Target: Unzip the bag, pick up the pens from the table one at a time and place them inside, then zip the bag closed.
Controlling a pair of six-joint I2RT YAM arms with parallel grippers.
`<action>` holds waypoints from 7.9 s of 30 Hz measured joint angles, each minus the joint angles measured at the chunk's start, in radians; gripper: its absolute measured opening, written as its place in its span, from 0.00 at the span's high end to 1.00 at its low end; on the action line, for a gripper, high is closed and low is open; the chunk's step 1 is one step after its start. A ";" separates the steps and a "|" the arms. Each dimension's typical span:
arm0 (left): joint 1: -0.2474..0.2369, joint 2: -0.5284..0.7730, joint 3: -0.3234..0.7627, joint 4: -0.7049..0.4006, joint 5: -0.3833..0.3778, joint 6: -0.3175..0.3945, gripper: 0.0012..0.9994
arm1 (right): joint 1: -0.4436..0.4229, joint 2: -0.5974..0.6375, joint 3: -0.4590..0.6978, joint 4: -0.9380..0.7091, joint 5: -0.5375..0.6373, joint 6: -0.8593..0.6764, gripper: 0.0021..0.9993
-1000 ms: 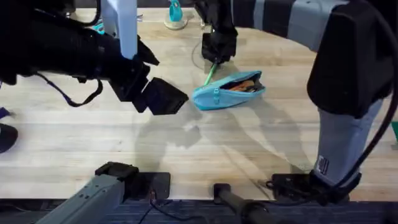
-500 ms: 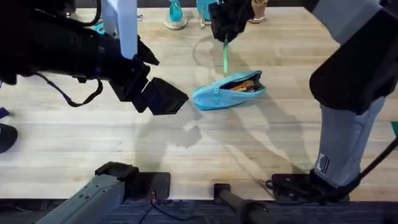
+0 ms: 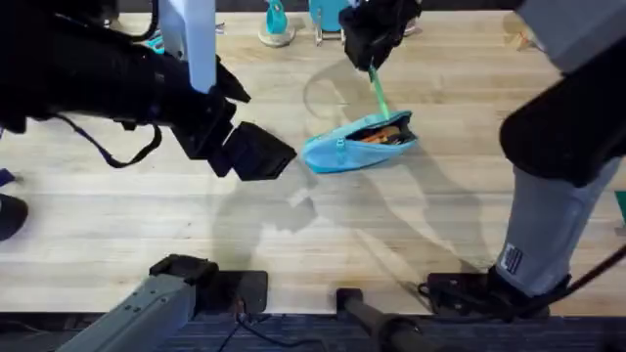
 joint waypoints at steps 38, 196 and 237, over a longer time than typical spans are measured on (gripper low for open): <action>0.000 0.000 0.000 0.000 0.000 0.000 0.00 | -0.169 -1.133 -0.914 0.192 -0.086 -0.295 0.97; 0.000 -0.330 -0.192 -0.002 0.027 -0.025 0.00 | -0.156 -0.889 -0.883 0.298 -0.474 -0.667 0.00; 0.000 -0.340 -0.610 0.319 0.193 0.160 0.00 | -0.007 -0.909 -0.883 0.312 -0.552 0.522 0.00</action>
